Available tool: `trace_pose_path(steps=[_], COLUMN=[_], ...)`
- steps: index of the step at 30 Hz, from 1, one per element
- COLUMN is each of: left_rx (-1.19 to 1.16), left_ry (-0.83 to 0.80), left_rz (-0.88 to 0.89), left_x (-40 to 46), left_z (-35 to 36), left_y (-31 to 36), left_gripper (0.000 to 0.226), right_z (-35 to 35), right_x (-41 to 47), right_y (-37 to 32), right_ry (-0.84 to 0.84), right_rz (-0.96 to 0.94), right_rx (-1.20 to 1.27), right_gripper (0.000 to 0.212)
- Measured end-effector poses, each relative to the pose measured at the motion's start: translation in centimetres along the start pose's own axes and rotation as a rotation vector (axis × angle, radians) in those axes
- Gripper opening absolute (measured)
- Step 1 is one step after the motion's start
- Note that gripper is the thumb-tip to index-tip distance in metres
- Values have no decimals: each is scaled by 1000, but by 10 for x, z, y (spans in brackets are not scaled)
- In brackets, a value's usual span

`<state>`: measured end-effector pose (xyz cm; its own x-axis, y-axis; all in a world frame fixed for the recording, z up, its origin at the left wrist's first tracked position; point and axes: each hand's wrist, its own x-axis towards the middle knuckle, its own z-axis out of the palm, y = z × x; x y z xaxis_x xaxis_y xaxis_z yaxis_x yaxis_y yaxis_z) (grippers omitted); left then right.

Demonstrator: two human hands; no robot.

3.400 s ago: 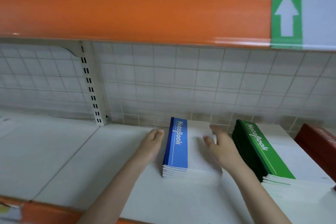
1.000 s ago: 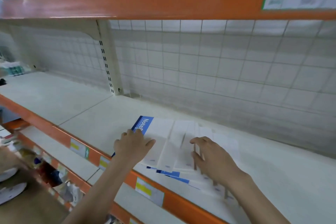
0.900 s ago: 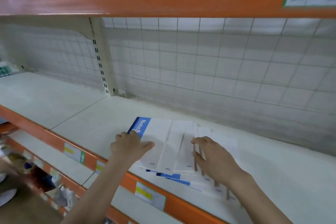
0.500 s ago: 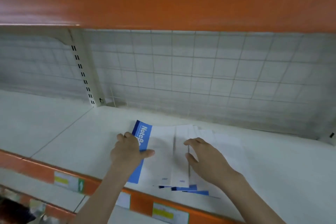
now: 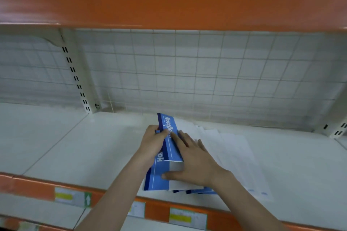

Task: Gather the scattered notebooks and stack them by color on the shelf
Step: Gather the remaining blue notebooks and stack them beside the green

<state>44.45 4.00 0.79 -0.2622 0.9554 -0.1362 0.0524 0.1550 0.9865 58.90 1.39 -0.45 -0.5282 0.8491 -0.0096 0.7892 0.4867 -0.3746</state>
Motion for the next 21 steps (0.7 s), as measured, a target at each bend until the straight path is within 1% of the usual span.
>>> trace_pose_path(steps=[2,3,4,5,7,8,9,10,12,15,16,18,19,20,21], left_rx=[-10,26,112,266,741,952,1086,1149,1170,1212,1248,1279,1249,1201,1152], left_ry=[-49,-75,-89,-81,-16,22,35,22,-12,-17,-45,-113,-130,-132,-131], left_rz=[14,41,76,124,203,199,165,125,84,90,85,75,69,71,77], left_x=[-3,-5,-7,-8,-8,-9,-11,-13,-17,-20,-20,-22,-23,-22,-21], left_z=[-2,-3,-4,-6,-10,-12,-12,-11,-8,-5,-5,-2,1,3,6], left_y=[0,1,1,1,-2,-4,-5,-6,-9,-13,-15,-17,-17,-17,-18], left_gripper=[6,10,16,23,39,46,53,57,59,57,62,86,95,97,94], right_z=[0,0,1,2,3,4,6,7,10,9,7,2,0,-1,-2], right_x=[-3,-4,-5,-5,-6,-5,-5,-5,-5,-9,-10,-12,-14,-15,-16], right_y=[2,3,3,5,7,8,9,10,12,13,14,15,14,13,12], right_ry=[35,52,66,73,65,57,48,37,15,34,52,76,78,80,82], right_rz=[0,-1,4,16,45,53,61,71,95,119,128,142,144,143,140], right_rx=[0,4,12,27,59,62,50,30,8,56,77,114,134,156,176], right_gripper=[89,80,75,73,73,73,74,75,75,77,77,76,76,75,74])
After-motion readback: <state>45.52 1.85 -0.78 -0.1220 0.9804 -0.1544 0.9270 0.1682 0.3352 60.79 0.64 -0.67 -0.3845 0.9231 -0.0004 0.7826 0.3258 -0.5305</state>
